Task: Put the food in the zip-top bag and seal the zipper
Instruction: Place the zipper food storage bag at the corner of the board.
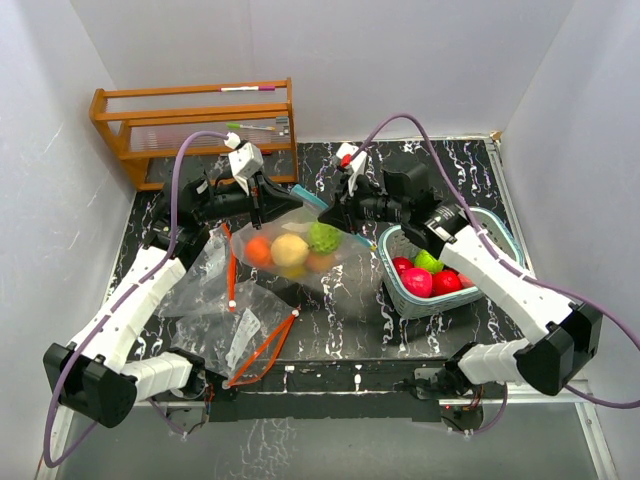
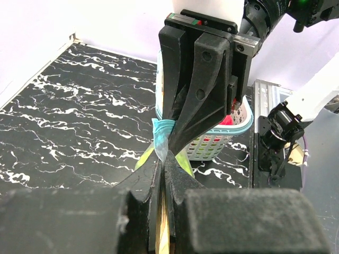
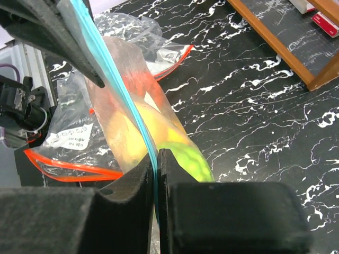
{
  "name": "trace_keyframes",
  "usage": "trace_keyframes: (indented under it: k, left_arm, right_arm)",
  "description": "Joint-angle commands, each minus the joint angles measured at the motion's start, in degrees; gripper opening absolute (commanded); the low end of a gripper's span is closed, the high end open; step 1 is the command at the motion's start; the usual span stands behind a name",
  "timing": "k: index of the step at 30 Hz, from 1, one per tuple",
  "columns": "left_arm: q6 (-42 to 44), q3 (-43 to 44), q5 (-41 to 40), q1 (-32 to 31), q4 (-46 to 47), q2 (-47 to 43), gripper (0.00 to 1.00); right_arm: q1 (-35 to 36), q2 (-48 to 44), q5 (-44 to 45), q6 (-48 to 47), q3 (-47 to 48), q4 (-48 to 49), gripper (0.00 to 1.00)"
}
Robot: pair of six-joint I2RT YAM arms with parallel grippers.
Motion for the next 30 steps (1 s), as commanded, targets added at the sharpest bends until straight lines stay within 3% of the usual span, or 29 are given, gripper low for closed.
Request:
trace_keyframes:
  k: [1, 8, 11, 13, 14, 22, 30]
  left_arm:
    - [0.17, 0.20, -1.38, 0.09, 2.12, -1.89, 0.00]
    - [1.45, 2.15, -7.15, 0.09, -4.95, -3.19, 0.03]
    - [1.96, 2.07, -10.58, 0.09, -7.51, -4.43, 0.38]
    - [2.18, 1.68, -11.85, 0.08, -8.53, -5.42, 0.93]
    - [2.53, 1.59, -12.04, 0.08, -9.30, -5.70, 0.97]
    - [1.16, -0.78, -16.95, 0.09, -11.70, -7.97, 0.97]
    - [2.04, -2.79, -14.79, 0.01, -12.45, -9.27, 0.97]
  right_arm:
    - [-0.11, 0.41, 4.72, 4.15, 4.10, 1.29, 0.08]
    - [-3.71, 3.75, 20.30, 13.43, 8.17, 4.97, 0.08]
    - [-7.38, 4.48, 24.83, 16.89, 7.67, 8.16, 0.08]
    - [-10.29, 4.72, 27.79, 18.83, 6.87, 10.46, 0.08]
    - [-11.89, 4.66, 28.97, 19.78, 6.25, 11.82, 0.08]
    - [-25.63, 1.44, 39.97, 27.88, -0.93, 19.27, 0.08]
    - [-34.96, 2.25, 41.74, 32.56, -9.00, 18.48, 0.08]
